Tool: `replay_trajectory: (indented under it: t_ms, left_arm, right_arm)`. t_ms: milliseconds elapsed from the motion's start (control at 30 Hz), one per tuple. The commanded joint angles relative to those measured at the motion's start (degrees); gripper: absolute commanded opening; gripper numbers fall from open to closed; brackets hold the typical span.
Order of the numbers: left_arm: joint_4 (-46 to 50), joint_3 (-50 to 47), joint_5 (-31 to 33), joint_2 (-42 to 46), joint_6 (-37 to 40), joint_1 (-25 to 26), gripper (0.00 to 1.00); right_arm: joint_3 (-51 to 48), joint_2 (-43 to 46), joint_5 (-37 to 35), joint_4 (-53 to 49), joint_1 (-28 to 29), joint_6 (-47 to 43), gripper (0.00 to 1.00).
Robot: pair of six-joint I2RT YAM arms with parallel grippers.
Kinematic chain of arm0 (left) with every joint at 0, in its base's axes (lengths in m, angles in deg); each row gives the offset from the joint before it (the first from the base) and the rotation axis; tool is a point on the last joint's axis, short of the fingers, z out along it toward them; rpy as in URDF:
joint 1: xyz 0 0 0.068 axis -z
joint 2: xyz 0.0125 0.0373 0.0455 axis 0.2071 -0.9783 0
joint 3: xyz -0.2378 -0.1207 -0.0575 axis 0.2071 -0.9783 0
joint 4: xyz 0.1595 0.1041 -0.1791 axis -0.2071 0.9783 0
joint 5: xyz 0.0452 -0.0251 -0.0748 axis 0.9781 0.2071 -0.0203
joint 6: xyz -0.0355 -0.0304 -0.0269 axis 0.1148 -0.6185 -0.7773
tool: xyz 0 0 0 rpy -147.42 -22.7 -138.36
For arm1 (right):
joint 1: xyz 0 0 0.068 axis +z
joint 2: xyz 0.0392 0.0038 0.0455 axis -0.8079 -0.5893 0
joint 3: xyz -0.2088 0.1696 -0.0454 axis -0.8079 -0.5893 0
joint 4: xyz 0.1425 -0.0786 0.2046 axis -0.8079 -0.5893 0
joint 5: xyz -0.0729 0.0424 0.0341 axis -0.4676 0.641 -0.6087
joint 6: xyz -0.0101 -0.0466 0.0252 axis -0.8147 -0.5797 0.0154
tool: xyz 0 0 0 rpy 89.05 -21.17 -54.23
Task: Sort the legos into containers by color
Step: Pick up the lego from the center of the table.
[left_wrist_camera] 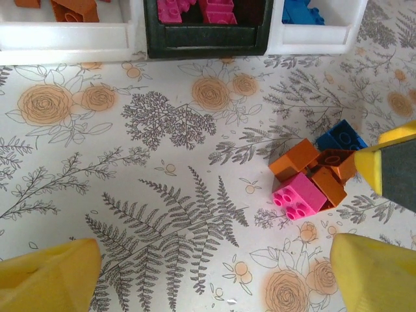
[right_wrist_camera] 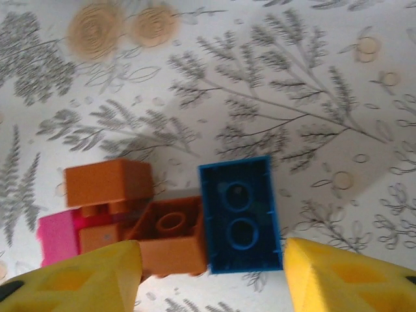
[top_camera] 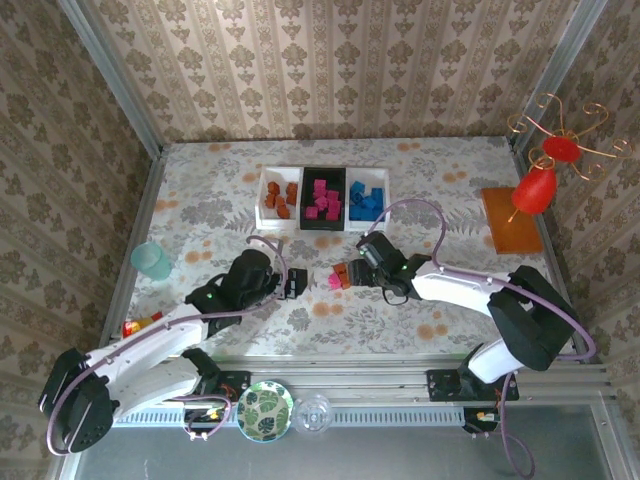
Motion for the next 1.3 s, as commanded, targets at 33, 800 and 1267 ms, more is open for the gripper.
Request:
replay_trajectory:
  t_ms: [33,800,1267]
  left_arm:
    - [-0.2,-0.8,1.0,0.4,-1.7,0.0,0.93]
    - [-2.7,-1.9,-1.1,-0.5,-1.8,-1.8,0.94]
    - [-2.4,-2.2,-2.0,1.1,-1.3,-2.9,1.0]
  right_arm:
    - [2.0,-1.8,-2.7,-1.6,-1.9,2.0,0.55]
    - [-2.7,5.7,1.0,-5.4,-9.0,-3.6,0.59]
    - [3.8,-7.4,2.2,-10.8,-9.0,-7.1,0.49]
